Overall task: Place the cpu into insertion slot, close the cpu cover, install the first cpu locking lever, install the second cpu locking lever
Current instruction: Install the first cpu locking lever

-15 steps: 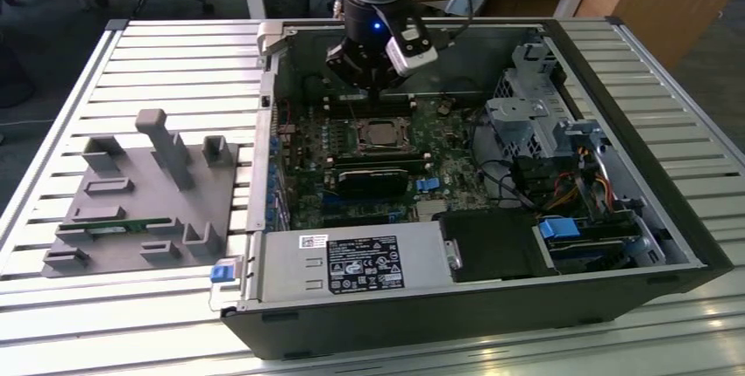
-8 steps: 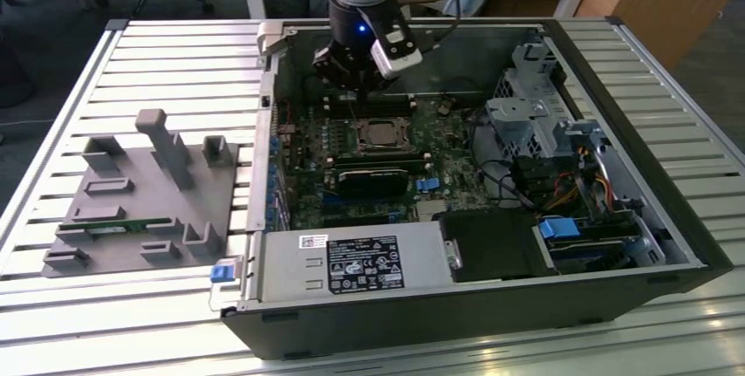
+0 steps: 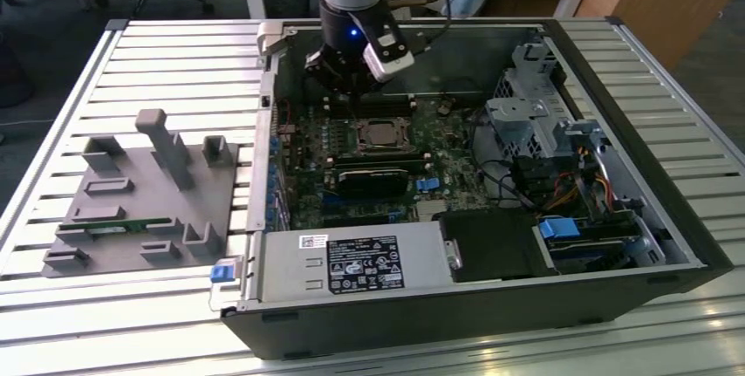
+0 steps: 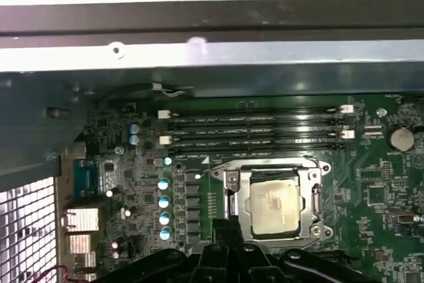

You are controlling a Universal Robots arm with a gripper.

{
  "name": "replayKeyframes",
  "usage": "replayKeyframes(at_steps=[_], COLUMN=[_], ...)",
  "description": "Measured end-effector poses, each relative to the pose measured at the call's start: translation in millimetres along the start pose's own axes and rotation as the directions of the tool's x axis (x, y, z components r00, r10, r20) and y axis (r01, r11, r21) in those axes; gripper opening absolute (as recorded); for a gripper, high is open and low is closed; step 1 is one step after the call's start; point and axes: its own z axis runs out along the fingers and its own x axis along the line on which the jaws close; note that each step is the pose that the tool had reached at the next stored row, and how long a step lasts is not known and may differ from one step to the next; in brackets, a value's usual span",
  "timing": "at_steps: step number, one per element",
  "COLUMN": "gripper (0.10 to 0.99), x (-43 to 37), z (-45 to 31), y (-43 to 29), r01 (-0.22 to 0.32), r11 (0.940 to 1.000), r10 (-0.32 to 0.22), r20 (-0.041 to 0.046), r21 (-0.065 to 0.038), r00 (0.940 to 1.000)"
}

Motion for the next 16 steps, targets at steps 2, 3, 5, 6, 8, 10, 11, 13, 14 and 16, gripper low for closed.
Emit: replayKeyframes(at_steps=[2, 3, 5, 6, 8, 10, 11, 13, 14, 16], gripper=[0.106, 0.106, 0.106, 0.106, 0.106, 0.106, 0.106, 0.106, 0.106, 0.106], x=[4.0, 5.5, 8.1, 9.5, 12.2, 14.2, 15.2, 16.8, 17.5, 18.5], z=[0.0, -0.1, -0.1, -0.1, -0.2, -0.2, -0.2, -0.2, -0.1, 0.1], y=[-0.2, -0.2, -0.1, 0.0, 0.4, 1.5, 2.1, 3.1, 3.8, 5.5], r01=[0.0, 0.0, 0.0, 0.0, 0.0, 0.0, 0.0, 0.0, 0.0, 0.0], r11=[1.0, 1.0, 1.0, 1.0, 1.0, 1.0, 1.0, 1.0, 1.0, 1.0], r10=[0.0, 0.0, 0.0, 0.0, 0.0, 0.0, 0.0, 0.0, 0.0, 0.0], r20=[0.0001, 0.0001, 0.0002, 0.0001, 0.0, 0.0, 0.0, 0.0, 0.0, 0.0], r21=[0.0, 0.0, 0.0, 0.0, 0.0, 0.0, 0.0, 0.0, 0.0, -0.001], r00=[1.0, 1.0, 1.0, 1.0, 1.0, 1.0, 1.0, 1.0, 1.0, 1.0])
